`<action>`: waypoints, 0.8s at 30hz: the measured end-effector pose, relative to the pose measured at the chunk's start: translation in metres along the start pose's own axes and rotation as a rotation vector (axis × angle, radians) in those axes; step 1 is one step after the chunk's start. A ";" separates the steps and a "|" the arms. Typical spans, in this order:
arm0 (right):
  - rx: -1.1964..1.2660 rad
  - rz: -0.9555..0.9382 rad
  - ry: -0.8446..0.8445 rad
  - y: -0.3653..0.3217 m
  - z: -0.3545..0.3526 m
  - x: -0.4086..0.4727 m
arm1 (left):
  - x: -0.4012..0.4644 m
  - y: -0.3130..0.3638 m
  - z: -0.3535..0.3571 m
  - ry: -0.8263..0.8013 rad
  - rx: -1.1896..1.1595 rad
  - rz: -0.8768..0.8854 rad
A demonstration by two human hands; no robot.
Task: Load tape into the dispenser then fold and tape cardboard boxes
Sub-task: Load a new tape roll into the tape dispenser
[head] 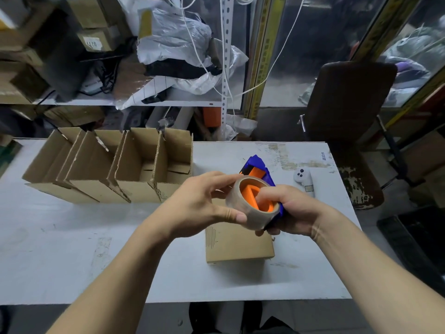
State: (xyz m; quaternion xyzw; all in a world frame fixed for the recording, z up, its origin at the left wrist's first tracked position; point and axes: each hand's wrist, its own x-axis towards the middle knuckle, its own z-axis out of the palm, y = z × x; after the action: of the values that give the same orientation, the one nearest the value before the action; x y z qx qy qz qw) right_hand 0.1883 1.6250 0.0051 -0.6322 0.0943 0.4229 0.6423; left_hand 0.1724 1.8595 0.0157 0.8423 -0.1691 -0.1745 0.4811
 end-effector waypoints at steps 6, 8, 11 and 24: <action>0.002 0.000 0.025 0.002 -0.002 0.002 | -0.002 0.000 0.001 -0.046 -0.211 -0.008; 0.012 0.006 0.033 0.003 -0.004 0.000 | -0.003 -0.002 0.004 -0.013 -0.250 0.002; 0.006 -0.001 0.021 0.005 -0.005 -0.003 | -0.004 -0.006 0.004 0.014 -0.302 -0.008; 0.023 -0.090 0.053 0.004 0.006 -0.007 | -0.005 0.009 0.003 0.062 -0.211 -0.050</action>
State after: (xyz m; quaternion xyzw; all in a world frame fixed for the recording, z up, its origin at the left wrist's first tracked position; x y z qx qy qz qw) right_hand 0.1789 1.6267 0.0079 -0.6395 0.0875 0.3756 0.6651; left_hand 0.1659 1.8555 0.0227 0.7958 -0.1137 -0.1773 0.5677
